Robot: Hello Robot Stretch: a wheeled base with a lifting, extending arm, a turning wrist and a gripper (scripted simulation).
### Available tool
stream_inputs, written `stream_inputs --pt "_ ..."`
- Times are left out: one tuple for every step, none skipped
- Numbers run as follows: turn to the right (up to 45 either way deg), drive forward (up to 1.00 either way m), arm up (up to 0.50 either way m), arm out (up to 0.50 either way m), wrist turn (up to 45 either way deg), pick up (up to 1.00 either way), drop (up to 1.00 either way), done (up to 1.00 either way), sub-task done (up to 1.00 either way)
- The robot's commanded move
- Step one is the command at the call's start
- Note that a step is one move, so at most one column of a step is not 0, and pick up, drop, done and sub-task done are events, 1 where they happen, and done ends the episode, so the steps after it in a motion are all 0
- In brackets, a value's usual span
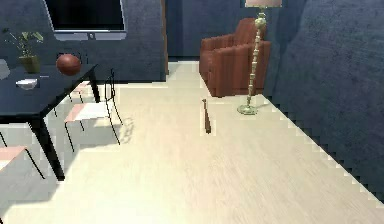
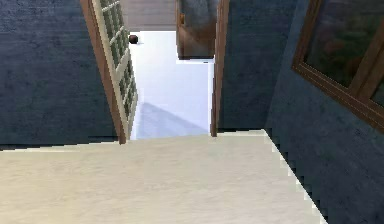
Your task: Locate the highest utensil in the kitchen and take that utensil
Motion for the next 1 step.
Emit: stream_inputs --pt "-3.0 0.00 0.00 0.00 0.0 0.00 0.00 0.00 0.00"
